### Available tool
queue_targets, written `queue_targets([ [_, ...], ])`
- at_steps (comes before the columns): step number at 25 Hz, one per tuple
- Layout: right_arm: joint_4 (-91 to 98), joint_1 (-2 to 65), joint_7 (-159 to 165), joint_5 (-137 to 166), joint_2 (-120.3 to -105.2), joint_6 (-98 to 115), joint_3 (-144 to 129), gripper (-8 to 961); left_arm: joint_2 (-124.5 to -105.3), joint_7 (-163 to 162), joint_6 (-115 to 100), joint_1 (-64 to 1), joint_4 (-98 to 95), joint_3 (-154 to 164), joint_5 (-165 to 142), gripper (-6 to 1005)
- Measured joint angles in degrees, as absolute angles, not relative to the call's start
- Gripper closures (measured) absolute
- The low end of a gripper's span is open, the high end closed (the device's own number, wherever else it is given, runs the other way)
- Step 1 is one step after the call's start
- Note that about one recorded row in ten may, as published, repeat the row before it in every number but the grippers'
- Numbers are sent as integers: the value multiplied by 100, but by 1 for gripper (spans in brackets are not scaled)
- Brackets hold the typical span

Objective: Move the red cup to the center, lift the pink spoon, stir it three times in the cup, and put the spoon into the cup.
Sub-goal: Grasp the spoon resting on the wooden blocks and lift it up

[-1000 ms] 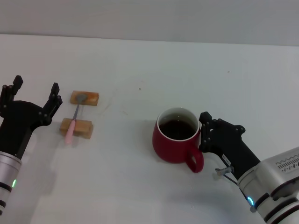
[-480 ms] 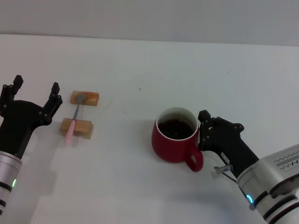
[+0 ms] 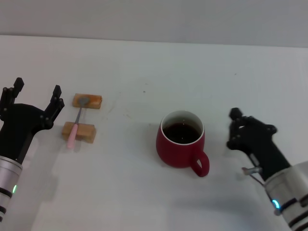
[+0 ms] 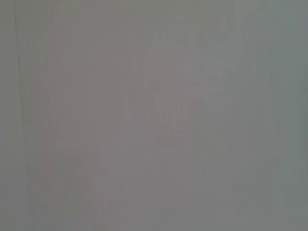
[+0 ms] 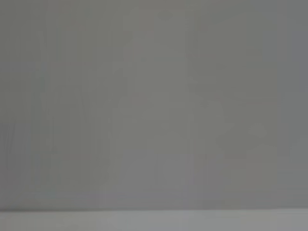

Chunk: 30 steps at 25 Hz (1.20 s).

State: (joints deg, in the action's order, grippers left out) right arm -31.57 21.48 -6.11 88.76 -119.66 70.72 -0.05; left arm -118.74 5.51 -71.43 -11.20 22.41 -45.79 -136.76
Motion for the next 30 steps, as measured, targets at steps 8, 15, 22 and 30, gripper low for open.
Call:
queue_targets([
  [8,-2856,1439,-626,8835,-11960,7794,437,953,-11873,548,-7143,-1100,2242,-4448,-13676,137],
  [15,-2714,947,-629,8822,-11945,8089,759,953,-11863,538,-7162,-963,2299,-3825,-13675,138],
  [22,-2605,743,-632,8812,-11950,8163,834,953,-11865,452,-7155,-690,2355,-3522,-13665,138],
  [30,-2496,579,-741,8762,-11965,8633,979,953,-11871,168,-6983,-607,2229,-3321,-13654,138],
])
